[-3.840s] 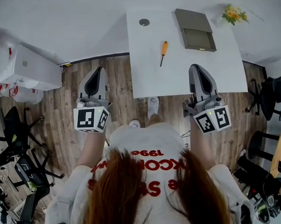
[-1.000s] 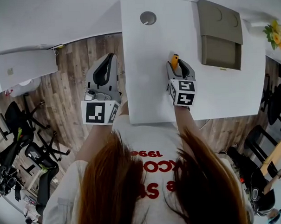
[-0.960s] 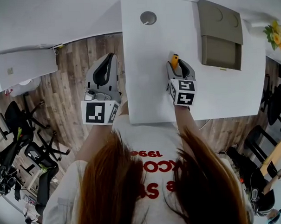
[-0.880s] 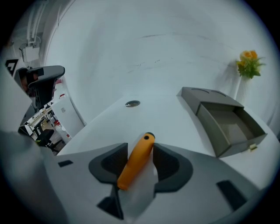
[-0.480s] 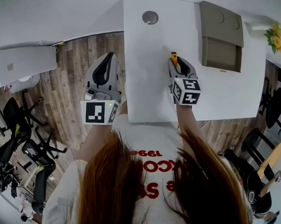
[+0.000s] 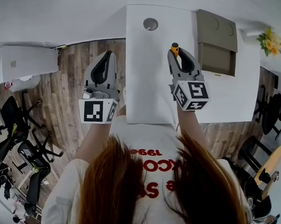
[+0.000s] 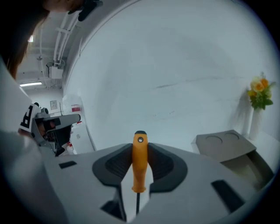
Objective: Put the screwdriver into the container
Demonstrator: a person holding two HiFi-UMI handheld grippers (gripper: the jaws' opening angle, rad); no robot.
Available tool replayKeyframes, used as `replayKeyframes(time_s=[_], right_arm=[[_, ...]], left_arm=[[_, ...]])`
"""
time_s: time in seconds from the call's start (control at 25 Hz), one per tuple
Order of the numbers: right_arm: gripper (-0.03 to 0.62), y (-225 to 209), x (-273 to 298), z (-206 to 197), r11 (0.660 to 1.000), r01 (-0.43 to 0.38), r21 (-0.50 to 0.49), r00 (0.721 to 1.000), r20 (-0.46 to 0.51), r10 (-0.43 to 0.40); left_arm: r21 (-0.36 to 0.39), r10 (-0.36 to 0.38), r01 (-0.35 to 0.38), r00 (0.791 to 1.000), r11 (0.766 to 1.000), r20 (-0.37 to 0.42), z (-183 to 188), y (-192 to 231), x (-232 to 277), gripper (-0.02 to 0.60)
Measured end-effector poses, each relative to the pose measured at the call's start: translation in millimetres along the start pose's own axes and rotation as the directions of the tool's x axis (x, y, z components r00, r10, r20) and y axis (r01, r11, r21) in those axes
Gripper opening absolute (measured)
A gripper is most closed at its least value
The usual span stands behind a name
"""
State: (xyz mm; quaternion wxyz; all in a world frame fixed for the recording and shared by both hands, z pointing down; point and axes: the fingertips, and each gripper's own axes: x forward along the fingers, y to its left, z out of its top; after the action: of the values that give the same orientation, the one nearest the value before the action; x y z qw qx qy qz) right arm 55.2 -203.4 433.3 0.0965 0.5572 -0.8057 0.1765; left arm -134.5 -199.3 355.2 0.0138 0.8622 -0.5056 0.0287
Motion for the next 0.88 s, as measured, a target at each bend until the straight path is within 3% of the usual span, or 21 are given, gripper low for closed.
replayKeyframes(time_s=[0.24,0.52,0.88], right_arm=[[0.109,14.9,-23.0,73.3,0.998,-0.055,0.006,0.979,0.195,0.053],[0.109,37.4,-59.9,141.8,0.993,-0.089,-0.076,0.919,0.379,0.111],[0.109,56.9,-96.1,180.4,0.985,-0.099,-0.140,0.859,0.488,0.156]], left_arm=[[0.022,0.021,-0.022,0.998,1.000,0.064,28.5,0.2,-6.8,0.012],[0.029,0.056,-0.061,0.988,0.998,0.141,64.0,6.9,-13.7,0.012],[0.051,0.072,-0.085,0.974,0.995,0.213,105.8,5.5,-22.1,0.012]])
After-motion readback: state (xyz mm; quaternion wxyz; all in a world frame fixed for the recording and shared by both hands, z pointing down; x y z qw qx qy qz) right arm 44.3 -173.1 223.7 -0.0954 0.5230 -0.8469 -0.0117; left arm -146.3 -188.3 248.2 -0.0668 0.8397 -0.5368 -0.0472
